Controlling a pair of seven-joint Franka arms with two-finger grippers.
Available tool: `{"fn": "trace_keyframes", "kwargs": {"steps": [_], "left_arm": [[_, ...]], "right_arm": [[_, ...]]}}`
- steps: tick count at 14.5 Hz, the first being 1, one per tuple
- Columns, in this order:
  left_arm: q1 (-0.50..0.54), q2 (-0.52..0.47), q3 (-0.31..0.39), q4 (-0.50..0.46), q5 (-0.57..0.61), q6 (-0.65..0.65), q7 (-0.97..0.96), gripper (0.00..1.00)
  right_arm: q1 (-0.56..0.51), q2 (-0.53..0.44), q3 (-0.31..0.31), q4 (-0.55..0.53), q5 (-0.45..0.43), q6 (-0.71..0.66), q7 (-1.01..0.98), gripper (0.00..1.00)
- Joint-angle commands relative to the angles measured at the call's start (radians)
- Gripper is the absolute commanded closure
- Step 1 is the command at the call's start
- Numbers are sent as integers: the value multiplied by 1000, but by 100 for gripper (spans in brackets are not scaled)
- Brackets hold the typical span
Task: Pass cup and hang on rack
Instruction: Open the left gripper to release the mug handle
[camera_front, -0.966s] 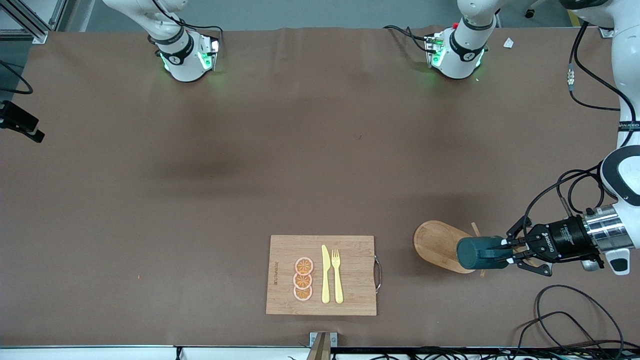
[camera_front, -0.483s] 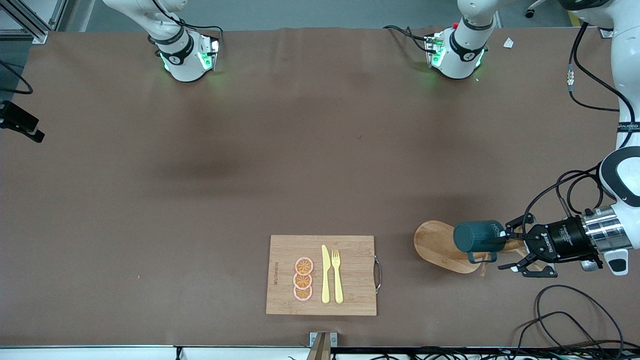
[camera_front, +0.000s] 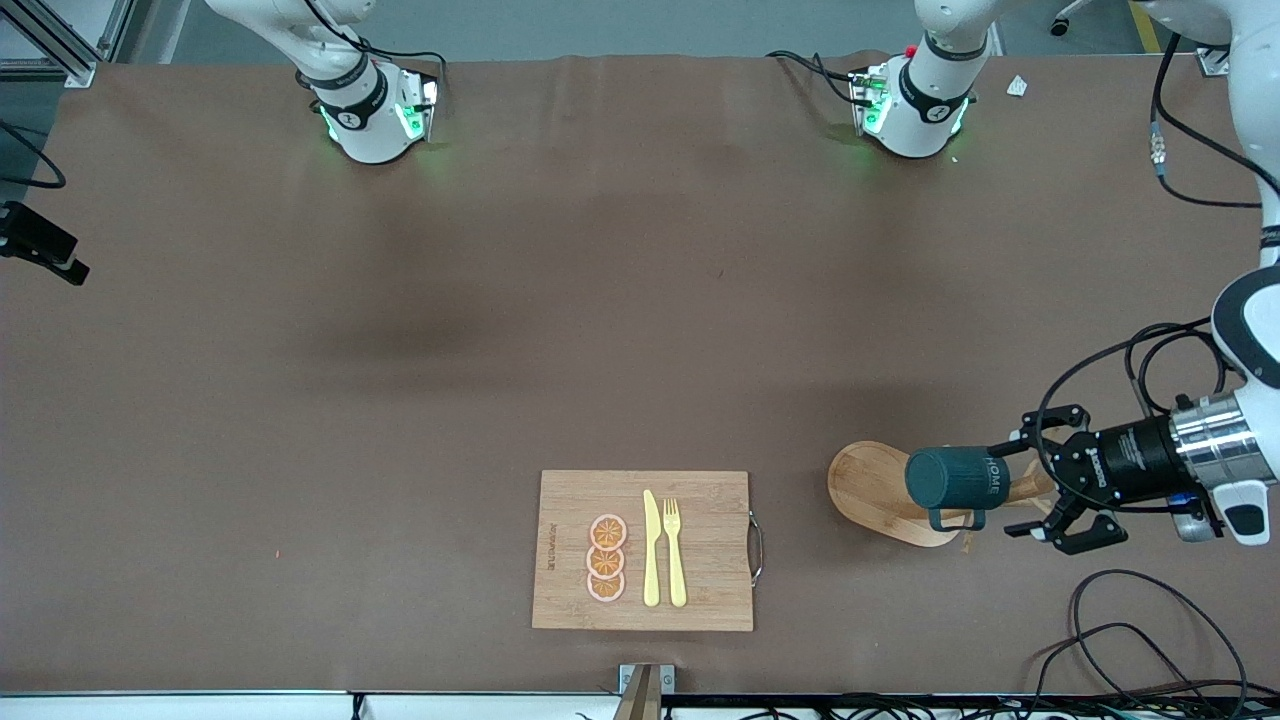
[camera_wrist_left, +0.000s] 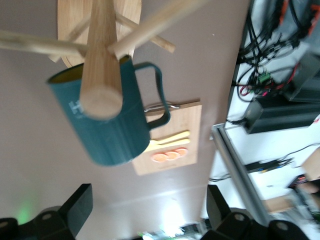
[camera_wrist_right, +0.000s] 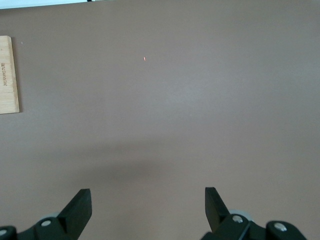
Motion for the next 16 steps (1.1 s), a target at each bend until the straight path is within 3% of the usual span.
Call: {"fn": "trace_keyframes", "kwargs": {"steps": [1, 4, 6, 9, 16], "left_arm": [[-1, -110, -20, -17, 182, -109, 109, 0], [7, -154, -109, -17, 468, -280, 337, 0], [9, -196, -140, -13, 556, -391, 540, 0], [12, -268, -133, -13, 598, -410, 715, 0], [6, -289, -134, -11, 613, -416, 883, 0]], "right_arm": [[-17, -8, 11, 0, 2, -3, -13, 0], [-17, -8, 11, 0, 2, -3, -13, 0], [-17, -8, 11, 0, 2, -3, -13, 0], [-17, -8, 11, 0, 2, -3, -13, 0], [-17, -8, 11, 0, 2, -3, -13, 0]]}}
